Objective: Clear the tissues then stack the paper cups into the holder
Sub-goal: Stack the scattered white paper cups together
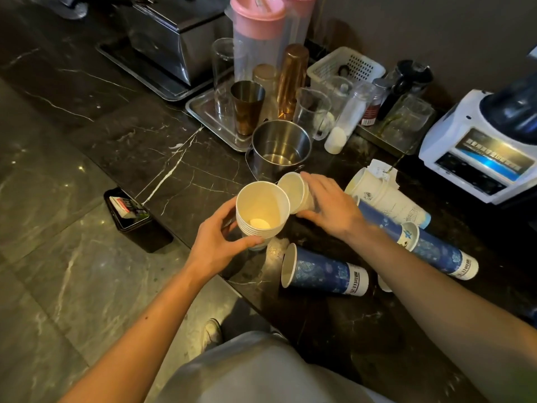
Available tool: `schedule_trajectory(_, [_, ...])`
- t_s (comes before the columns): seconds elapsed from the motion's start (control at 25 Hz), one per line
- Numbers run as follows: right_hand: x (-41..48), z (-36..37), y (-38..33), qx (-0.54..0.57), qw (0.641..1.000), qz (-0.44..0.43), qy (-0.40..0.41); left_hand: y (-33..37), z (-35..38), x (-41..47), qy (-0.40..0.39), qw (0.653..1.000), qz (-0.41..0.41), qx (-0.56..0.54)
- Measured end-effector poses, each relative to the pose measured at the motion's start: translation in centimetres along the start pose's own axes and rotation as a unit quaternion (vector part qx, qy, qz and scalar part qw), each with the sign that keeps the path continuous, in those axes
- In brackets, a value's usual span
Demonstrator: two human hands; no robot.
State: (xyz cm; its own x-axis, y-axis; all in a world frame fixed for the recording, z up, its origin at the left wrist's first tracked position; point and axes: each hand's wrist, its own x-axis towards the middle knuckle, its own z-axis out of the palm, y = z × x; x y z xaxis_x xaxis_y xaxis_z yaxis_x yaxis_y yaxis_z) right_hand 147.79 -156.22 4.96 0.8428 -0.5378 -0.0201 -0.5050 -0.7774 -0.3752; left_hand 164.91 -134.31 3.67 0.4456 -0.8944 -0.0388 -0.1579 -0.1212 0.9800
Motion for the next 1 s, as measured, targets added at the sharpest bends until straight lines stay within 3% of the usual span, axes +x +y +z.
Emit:
schedule_trajectory(0.12, [-1.8,-2.4,-1.1,0.169,0.982,0.025,0.077,-0.1,0.2,0.0,-0.001,1.0,-0.002,0.006])
schedule_trajectory(0.28, [-3.8,-6.3,-3.8,0.355,0.917,0.024,0.181,-0.2,0.1,0.0,0.001,1.0,-0.002,0.014])
schedule_trajectory(0.48, [-4.9,-9.0,-8.4,0.425,0.869,-0.064,0.245,0.0,0.2,0.0,-0.004,1.0,-0.005,0.01])
schedule_trajectory(0.64, [-4.2,-8.1,-9.9,0.454,0.869,-0.089,0.174,0.2,0.1,-0.1,-0.01,1.0,0.0,0.002])
schedule_trajectory(0.84, [-3.9,-3.7,-9.6,0.385,0.921,-0.01,0.054,0.2,-0.1,-0.1,-0.01,1.0,0.006,0.003])
schedule_trajectory(1.0, [-3.7,-1.7,-8.1,0.342,0.939,0.042,-0.019,-0.1,0.0,0.1,-0.005,1.0,0.01,0.0])
